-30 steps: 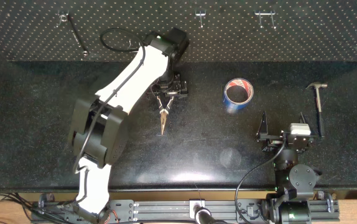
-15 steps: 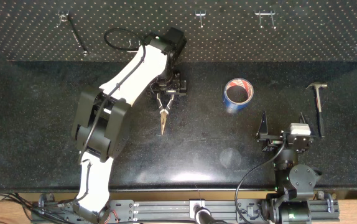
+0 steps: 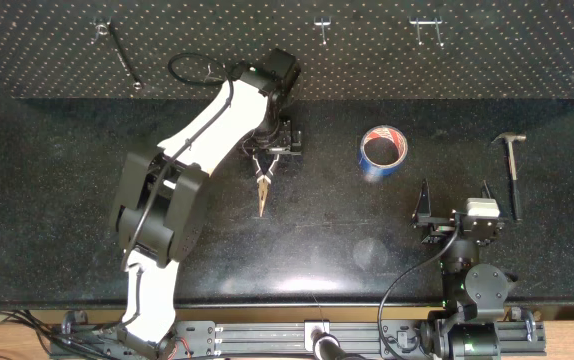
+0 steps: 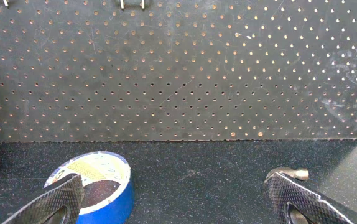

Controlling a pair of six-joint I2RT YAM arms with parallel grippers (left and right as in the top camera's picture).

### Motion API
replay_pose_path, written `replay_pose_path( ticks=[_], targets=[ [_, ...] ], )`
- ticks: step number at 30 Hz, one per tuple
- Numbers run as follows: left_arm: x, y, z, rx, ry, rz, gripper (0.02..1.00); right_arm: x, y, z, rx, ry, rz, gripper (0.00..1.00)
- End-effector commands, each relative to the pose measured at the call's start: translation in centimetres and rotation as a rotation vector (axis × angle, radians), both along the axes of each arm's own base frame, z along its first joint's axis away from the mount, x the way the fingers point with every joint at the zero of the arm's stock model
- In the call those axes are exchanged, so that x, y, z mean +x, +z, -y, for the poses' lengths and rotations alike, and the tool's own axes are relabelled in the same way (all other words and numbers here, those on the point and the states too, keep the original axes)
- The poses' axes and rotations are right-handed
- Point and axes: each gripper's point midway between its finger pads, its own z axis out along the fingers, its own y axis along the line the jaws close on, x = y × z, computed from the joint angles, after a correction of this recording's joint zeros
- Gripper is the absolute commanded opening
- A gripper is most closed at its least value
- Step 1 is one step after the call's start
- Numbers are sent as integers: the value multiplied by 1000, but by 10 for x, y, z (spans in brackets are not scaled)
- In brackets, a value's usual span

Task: Place Tools Onto Pegboard

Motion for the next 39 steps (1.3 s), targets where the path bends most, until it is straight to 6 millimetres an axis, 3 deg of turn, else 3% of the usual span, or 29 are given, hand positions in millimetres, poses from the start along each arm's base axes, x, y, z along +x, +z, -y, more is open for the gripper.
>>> replay_pose_path(
  ticks=[1, 3, 16, 22, 23, 28, 30, 31, 32, 37, 39],
  targets=[
    [-20, -20, 1, -18, -6, -76, 858, 0, -1, -1, -14, 2, -1, 976],
    [-20, -20, 1, -19, -6, -77, 741, 0, -1, -1, -14, 2, -1, 976],
    [-34, -18, 2, -25, 8, -135, 741, 0, -1, -1, -14, 2, -1, 974],
    [-29, -19, -2, -1, 6, -113, 730, 0, -1, -1, -14, 2, -1, 976],
    [-30, -20, -2, 0, 6, -115, 601, 0, -1, -1, -14, 2, -1, 976],
    [-31, -21, -4, 5, 6, -118, 584, 0, -1, -1, -14, 2, -1, 976],
    [-31, -21, -4, 9, 6, -117, 395, 0, -1, -1, -14, 2, -1, 974],
    [-31, -21, -4, 9, 5, -116, 176, 0, -1, -1, -14, 2, -1, 976],
    [-31, -22, -5, 11, 5, -116, 47, 0, -1, -1, -14, 2, -1, 976],
    [-30, -21, -6, 20, 5, -108, 29, 0, -1, -1, -14, 2, -1, 976],
    [-26, -9, -6, 13, 5, -76, 29, 0, -1, -1, -14, 2, -1, 976]
  ],
)
